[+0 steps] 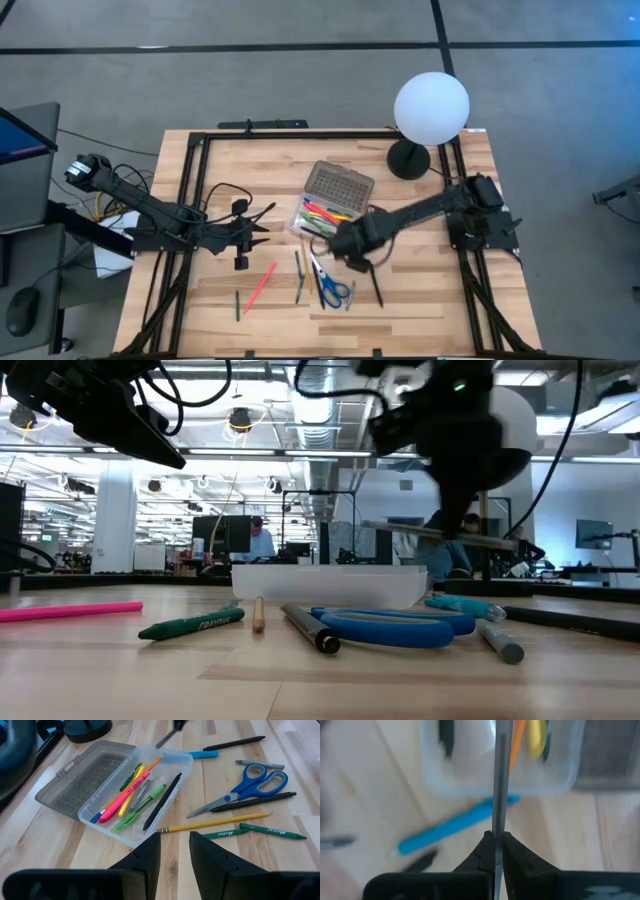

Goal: Pick & place school supplies into a supply box
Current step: Put the gray pen into the gray supply box

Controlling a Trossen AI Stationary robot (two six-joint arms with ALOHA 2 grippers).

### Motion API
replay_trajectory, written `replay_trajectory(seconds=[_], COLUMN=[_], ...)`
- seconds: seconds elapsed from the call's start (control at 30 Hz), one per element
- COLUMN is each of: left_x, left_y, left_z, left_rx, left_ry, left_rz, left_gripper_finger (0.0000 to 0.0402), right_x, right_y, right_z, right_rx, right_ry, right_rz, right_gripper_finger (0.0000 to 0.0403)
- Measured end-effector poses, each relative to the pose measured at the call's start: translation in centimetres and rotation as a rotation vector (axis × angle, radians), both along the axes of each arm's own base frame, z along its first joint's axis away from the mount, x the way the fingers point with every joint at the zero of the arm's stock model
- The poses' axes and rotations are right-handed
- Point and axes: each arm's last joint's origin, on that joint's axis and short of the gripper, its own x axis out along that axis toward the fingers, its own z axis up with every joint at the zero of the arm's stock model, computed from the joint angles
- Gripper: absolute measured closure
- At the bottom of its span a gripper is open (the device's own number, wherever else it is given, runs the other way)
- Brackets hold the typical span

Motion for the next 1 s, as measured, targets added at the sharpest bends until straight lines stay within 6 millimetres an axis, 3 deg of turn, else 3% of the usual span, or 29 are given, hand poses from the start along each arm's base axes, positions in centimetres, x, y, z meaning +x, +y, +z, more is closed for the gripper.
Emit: replay_trajectory(seconds=[0.27,0.53,1.0], left_x=[0.0,0.0,0.0], left_y=[0.0,0.0,0.0], left_z=[0.0,0.0,0.0], left_rx=[-0.001,-0.004,-0.003], left_ry=[0.0,0.0,0.0], left_rz=[0.0,0.003,0.002], left_gripper_finger=[0.0304,0.0304,0.0304], right_x=[1.7,2.9,4.2], right_y=[-4.8,-7.7,-8.7], right_z=[0.0,0.1,0.4], right_rx=[0.016,0.057,0.06], right_ry=[-0.053,-0.127,-0.25], right_rz=[0.048,0.096,0.186], right_gripper_finger=[0.0402,0.0402,0.0401])
